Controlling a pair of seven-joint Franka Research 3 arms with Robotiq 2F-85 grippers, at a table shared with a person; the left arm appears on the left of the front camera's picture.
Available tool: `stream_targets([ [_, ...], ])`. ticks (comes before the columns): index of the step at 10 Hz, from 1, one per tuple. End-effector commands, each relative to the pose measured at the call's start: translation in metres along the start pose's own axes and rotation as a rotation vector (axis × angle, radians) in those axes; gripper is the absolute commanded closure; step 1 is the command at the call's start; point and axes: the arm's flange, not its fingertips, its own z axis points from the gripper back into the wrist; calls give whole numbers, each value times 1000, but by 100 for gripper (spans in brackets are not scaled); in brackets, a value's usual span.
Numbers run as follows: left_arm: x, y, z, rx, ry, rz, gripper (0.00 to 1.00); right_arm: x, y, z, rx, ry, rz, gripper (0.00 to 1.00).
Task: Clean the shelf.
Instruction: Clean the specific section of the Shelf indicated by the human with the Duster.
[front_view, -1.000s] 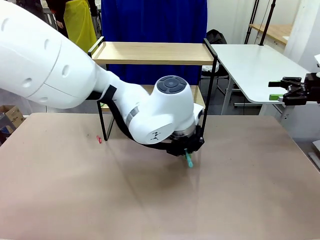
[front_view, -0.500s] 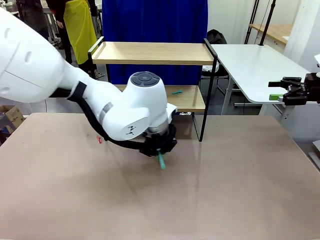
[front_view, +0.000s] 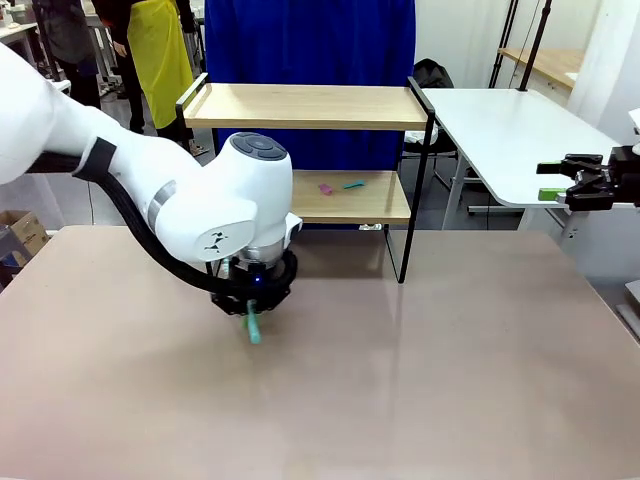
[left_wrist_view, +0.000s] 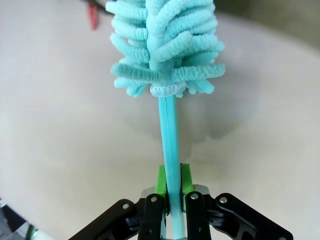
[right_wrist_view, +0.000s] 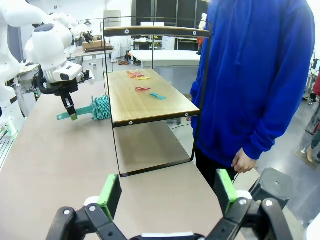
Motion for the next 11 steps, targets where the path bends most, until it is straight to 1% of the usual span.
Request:
stream_targets([
  [1,-6,-2,0,151,-24,21,87,3,1,-1,3,0,6,0],
  [3,-8,-1,6,188,-61,22,87,3,1,-1,3,0,6,0],
  [4,-11,-7,12,96,-94,19,87,3,1,-1,3,0,6,0],
  [5,-8,5,1,153,-34,1,87,3,1,-1,3,0,6,0],
  [7,-8,5,1,153,-34,1,87,3,1,-1,3,0,6,0],
  [8,-10,-2,6,143,-46,-1,87,3,1,-1,3,0,6,0],
  [9,-16,3,19,71,-76,-24,87,3,1,-1,3,0,6,0],
  [11,-27,14,41,30,-120,-61,87,3,1,-1,3,0,6,0],
])
